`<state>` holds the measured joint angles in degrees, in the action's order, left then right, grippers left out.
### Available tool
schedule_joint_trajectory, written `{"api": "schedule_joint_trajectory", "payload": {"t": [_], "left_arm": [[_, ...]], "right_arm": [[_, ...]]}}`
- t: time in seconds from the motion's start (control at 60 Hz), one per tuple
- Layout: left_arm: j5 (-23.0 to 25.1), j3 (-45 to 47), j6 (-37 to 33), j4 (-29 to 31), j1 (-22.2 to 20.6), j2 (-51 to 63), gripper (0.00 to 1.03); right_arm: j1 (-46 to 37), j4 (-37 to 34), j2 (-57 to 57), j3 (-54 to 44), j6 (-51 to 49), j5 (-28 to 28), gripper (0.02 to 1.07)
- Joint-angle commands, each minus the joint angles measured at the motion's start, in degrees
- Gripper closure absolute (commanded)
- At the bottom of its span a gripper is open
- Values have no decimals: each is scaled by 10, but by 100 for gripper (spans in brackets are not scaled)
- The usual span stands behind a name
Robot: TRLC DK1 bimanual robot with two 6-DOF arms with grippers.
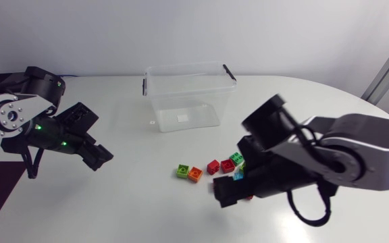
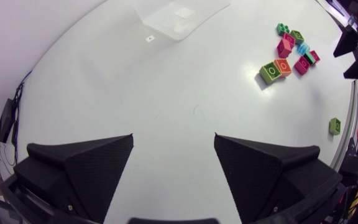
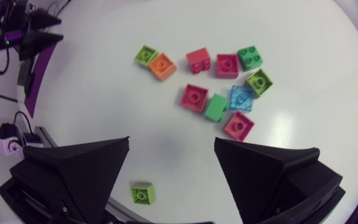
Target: Place the duplo bricks in the container
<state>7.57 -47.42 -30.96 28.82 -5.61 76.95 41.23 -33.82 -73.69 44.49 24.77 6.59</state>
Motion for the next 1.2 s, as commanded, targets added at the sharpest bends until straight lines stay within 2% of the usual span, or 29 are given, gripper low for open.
{"api": "schedule_joint_trajectory", "payload": {"t": [0.0, 0.233, 0.417, 0.65, 0.833, 0.967, 1.117, 1.183], "left_arm": [[8, -9, -28, 4, 11, 10, 13], [9, -11, -44, 9, 25, 7, 13], [10, -14, -47, 15, 25, 7, 13], [10, -11, -53, 26, 20, 0, 12], [10, -8, -61, 36, 21, -13, 12], [10, -10, -64, 41, 21, -17, 12], [10, -8, -70, 44, 20, -19, 12], [10, -7, -74, 48, 20, -21, 12]], "right_arm": [[39, -22, -59, 24, 33, -9, 8], [105, -75, -135, 53, 32, -21, 8], [132, -151, -192, 93, 26, -4, 8], [149, -164, -235, 99, 15, 52, 8], [158, -174, -259, 104, 13, 59, 9], [173, -173, -278, 119, 9, 57, 29], [181, -174, -305, 129, 4, 52, 36], [184, -172, -311, 134, -3, 44, 58]]}}
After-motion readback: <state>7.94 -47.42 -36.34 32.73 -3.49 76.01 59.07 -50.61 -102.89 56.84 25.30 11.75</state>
